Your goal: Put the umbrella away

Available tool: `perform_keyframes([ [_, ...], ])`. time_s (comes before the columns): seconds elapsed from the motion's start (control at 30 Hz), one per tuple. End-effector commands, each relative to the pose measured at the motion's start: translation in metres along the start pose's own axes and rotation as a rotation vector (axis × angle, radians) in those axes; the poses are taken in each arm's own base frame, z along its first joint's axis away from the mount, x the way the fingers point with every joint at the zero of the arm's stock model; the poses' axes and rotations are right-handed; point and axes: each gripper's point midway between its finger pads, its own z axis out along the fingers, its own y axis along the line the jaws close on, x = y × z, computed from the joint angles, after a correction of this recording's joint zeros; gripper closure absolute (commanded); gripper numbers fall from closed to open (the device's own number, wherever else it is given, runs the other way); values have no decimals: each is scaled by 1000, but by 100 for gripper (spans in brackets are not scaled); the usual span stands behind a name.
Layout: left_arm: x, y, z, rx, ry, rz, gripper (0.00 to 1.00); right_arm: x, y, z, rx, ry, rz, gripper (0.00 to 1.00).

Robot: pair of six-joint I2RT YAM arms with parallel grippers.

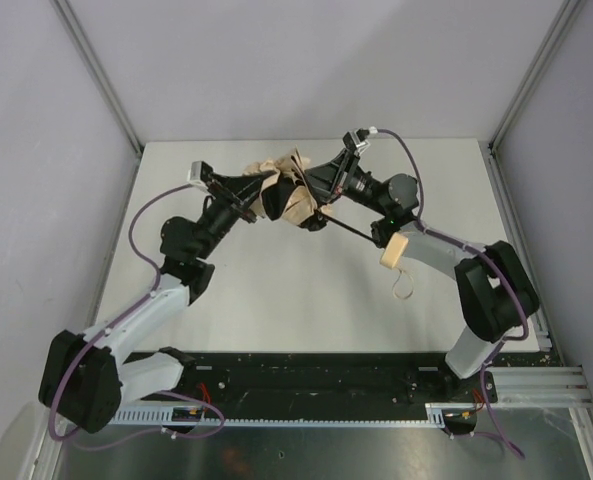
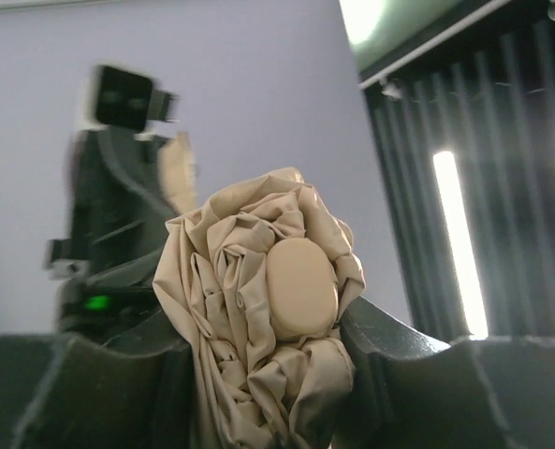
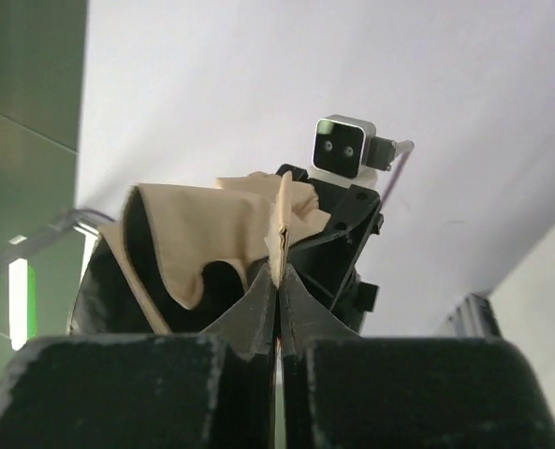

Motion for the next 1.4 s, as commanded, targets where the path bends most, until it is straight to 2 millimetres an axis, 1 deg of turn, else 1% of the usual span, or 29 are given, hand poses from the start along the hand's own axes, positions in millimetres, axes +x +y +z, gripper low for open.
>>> perform_keyframes([
  [0.0, 31, 0, -21, -93, 127, 79, 100, -5, 34, -5, 27, -26, -413, 100],
  [0.07, 28, 13, -29, -148, 115, 106, 100, 1, 49, -5, 47, -33, -526, 100],
  [0.17, 21, 29, -43, -194, 91, 122, 100, 5, 64, -9, 67, -39, -602, 100],
  [0.23, 17, 35, -51, -211, 70, 139, 100, 9, 74, -11, 47, -36, -614, 100],
  [0.4, 8, 45, -67, -248, 11, 160, 100, 30, 103, -9, -47, -21, -618, 100],
  [0.5, 0, 53, -74, -296, -36, 170, 100, 42, 115, -11, -114, -15, -616, 100],
  [0.73, -28, 77, -87, -504, -164, 243, 100, 58, 132, -22, -213, -20, -616, 100],
  [0.83, -36, 83, -93, -540, -209, 252, 100, 61, 136, -27, -241, -40, -604, 100],
  [0.9, -40, 90, -98, -561, -229, 243, 100, 63, 144, -31, -274, -67, -595, 100],
  [1.0, -44, 99, -104, -591, -254, 231, 100, 76, 156, -31, -328, -63, -591, 100],
  [1.07, -47, 101, -107, -606, -274, 235, 100, 87, 154, -29, -324, -33, -607, 100],
  [1.17, -51, 101, -107, -628, -291, 257, 100, 103, 141, -26, -295, 43, -650, 100],
  [1.27, -56, 106, -109, -656, -312, 263, 100, 116, 132, -27, -265, 100, -721, 100],
  [1.37, -60, 117, -112, -689, -319, 255, 100, 129, 137, -26, -231, 129, -821, 100],
])
